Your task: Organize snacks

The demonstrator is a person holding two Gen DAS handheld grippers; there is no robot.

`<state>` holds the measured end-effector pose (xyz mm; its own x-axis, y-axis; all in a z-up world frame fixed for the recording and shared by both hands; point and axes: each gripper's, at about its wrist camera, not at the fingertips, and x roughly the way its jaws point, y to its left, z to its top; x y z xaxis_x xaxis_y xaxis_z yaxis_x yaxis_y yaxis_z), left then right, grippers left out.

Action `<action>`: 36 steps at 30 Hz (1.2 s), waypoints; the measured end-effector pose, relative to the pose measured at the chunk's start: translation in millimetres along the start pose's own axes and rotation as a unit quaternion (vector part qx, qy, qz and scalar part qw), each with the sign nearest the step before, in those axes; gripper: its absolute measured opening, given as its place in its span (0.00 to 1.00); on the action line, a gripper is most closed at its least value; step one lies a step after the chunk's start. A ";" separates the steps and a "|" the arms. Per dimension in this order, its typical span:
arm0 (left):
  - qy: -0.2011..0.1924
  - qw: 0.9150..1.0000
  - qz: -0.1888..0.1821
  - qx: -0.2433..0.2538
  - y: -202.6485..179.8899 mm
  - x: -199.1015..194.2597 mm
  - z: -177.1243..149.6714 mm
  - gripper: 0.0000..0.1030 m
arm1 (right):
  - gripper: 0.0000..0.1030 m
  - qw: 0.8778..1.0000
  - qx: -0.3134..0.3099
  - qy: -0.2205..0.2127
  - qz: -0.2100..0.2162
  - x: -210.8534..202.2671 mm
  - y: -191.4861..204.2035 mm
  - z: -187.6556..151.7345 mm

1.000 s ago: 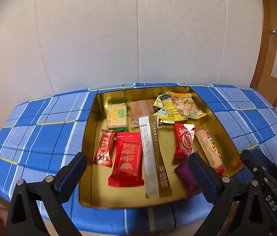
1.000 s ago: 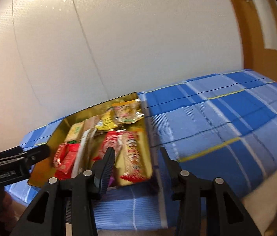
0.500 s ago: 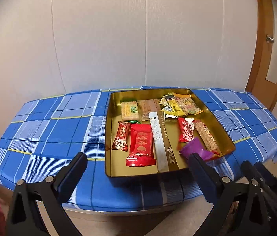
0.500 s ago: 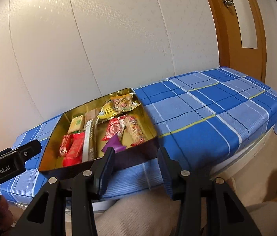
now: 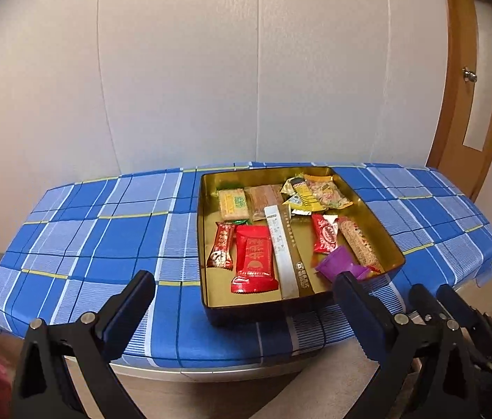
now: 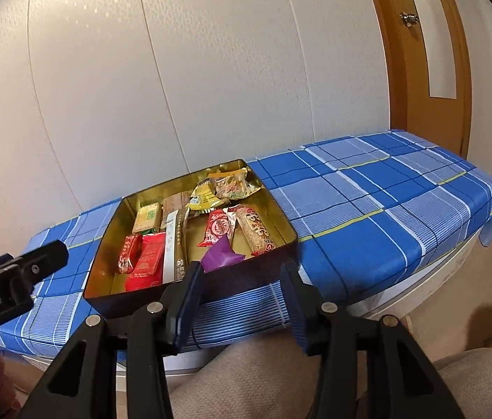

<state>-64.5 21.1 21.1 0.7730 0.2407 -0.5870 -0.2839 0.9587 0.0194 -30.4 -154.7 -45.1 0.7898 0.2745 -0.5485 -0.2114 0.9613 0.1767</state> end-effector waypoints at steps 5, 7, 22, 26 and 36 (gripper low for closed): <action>0.010 1.000 -0.006 0.002 -0.7 2.8 0.1 1.00 | 0.45 1.000 -0.015 0.007 -0.014 1.2 4.4 0.2; 0.011 1.000 -0.005 -0.002 0.7 3.4 -0.2 1.00 | 0.45 1.000 -0.018 0.005 -0.015 0.2 5.6 0.5; 0.021 1.000 0.003 0.004 1.5 8.9 -5.5 1.00 | 0.45 0.998 -0.054 -0.018 -0.027 -11.6 18.4 5.4; 0.023 1.000 0.001 0.007 0.4 9.2 -5.9 1.00 | 0.45 0.998 -0.052 -0.018 -0.028 -11.9 17.1 5.8; 0.027 1.000 -0.003 0.009 -1.2 9.8 -7.3 1.00 | 0.45 0.999 -0.043 -0.016 -0.027 -11.5 14.0 5.6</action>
<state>-60.8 21.2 9.5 0.7426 0.2276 -0.6299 -0.2689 0.9627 0.0308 -39.2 -144.5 -31.8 0.8190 0.2223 -0.5289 -0.2156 0.9736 0.0754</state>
